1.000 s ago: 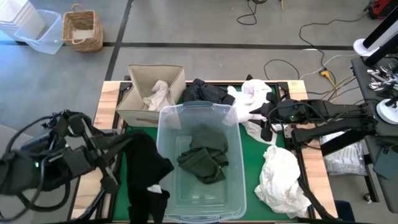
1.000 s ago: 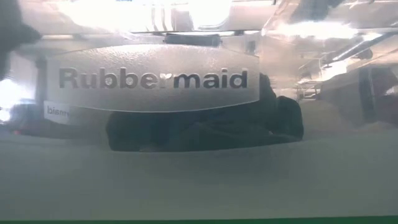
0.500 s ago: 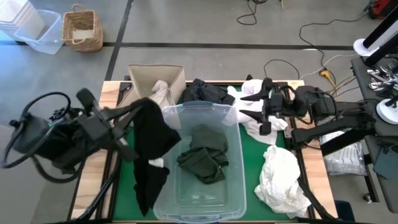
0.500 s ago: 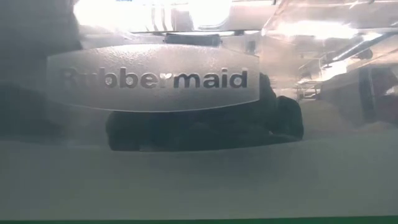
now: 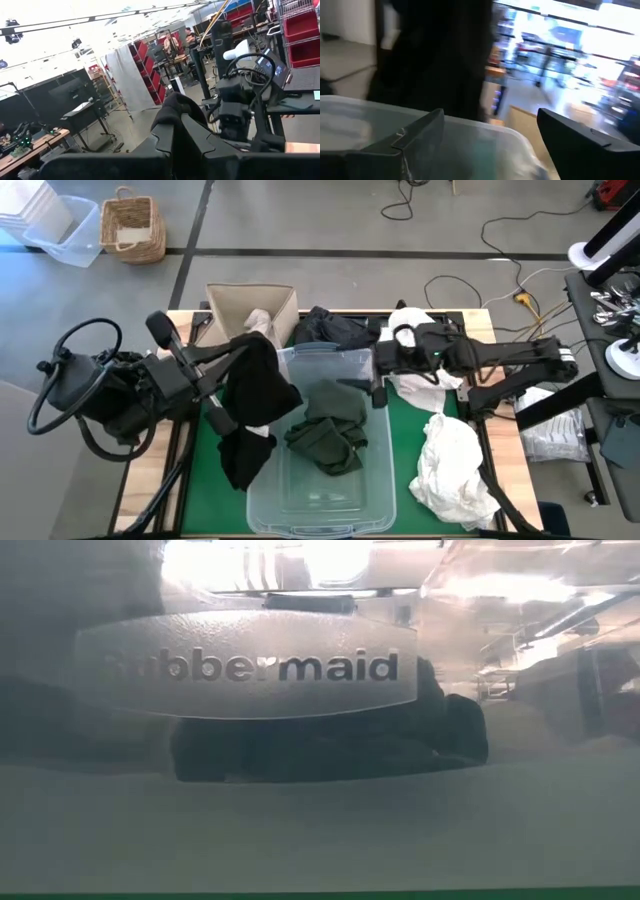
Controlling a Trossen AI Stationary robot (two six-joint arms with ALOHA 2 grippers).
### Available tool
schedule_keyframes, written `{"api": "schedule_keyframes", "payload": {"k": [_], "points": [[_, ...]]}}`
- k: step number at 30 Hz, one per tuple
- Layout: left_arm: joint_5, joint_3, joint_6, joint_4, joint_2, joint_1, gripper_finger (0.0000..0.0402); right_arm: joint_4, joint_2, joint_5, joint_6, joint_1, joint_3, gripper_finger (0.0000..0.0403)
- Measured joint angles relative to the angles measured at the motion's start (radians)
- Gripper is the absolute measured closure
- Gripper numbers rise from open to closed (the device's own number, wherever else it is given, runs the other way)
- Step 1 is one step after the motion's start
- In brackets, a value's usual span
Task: Sort clothes
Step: Put the black shirt into the transparent bin
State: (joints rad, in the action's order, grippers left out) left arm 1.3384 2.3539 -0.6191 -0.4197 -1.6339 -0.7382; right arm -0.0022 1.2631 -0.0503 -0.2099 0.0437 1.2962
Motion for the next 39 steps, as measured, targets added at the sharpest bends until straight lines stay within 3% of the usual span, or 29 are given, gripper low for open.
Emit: {"api": "schedule_keyframes", "payload": {"k": [4,12,17,22,28,39], "points": [[-0.022,-0.007,0.013,0.0,0.0,0.001,0.0401,0.035,0.066,-0.088,-0.013,0.005,0.042,0.0081],[-0.029,-0.06,0.061,-0.018,-0.001,0.017,0.0401,0.18,0.17,-0.091,-0.037,0.035,0.106,0.0083],[-0.086,-0.099,0.088,-0.018,-0.001,0.042,0.0401,0.248,0.235,-0.092,0.0,0.039,0.161,0.0076],[-0.178,-0.127,0.133,-0.016,-0.001,0.069,0.0401,0.249,0.298,-0.093,0.027,0.044,0.218,0.0069],[-0.18,-0.165,0.14,-0.015,-0.001,0.086,0.0401,0.247,0.344,-0.201,0.028,0.058,0.262,0.0073],[-0.304,-0.241,0.194,0.032,-0.001,0.127,0.0401,0.247,0.401,-0.204,0.052,0.07,0.355,0.0091]]}}
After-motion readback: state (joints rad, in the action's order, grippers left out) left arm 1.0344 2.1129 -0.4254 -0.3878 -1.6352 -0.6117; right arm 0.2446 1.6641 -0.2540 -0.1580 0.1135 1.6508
